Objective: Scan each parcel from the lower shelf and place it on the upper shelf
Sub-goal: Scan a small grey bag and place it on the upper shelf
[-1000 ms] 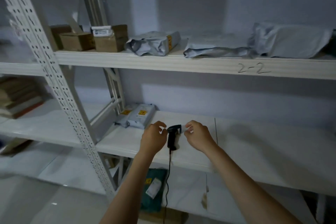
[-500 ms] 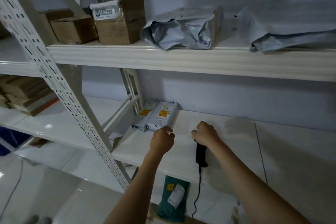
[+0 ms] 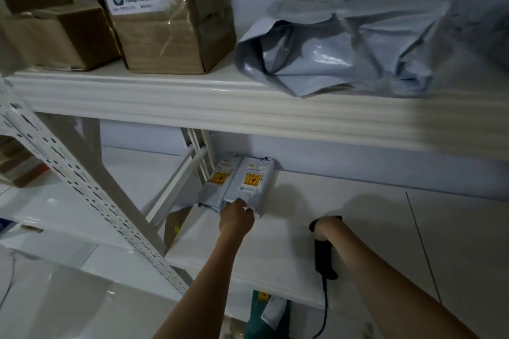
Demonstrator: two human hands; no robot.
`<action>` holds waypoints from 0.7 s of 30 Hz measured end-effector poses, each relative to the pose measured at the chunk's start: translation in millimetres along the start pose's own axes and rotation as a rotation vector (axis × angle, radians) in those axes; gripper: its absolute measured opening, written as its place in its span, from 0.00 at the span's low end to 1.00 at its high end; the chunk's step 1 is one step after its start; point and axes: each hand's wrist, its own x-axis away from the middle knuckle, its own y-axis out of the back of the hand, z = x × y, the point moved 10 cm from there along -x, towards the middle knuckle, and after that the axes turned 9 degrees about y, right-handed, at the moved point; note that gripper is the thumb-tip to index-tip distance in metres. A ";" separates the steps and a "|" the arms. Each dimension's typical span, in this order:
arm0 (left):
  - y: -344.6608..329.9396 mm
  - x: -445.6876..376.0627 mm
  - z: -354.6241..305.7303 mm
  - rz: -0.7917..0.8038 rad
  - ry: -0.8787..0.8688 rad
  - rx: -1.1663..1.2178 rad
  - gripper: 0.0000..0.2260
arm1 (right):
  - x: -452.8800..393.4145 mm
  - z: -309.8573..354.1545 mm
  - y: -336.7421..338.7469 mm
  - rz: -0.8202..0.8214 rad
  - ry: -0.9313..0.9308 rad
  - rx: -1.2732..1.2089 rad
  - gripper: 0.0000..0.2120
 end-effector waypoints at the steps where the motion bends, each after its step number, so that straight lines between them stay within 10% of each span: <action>1: 3.3 -10.2 6.1 -0.019 0.017 -0.008 0.15 | -6.7 2.9 -3.3 0.000 0.024 0.003 0.14; 10: 31.2 -112.4 61.0 0.027 0.095 0.000 0.29 | -59.1 18.0 -36.0 0.158 -0.083 0.193 0.11; 16: 29.9 -145.1 72.7 0.154 0.051 0.030 0.22 | -29.5 -6.3 -46.0 -0.339 -0.370 -0.654 0.19; 21: 23.1 -162.4 85.1 0.230 0.130 0.210 0.28 | -40.8 -14.4 -56.7 -0.286 -0.453 -0.672 0.37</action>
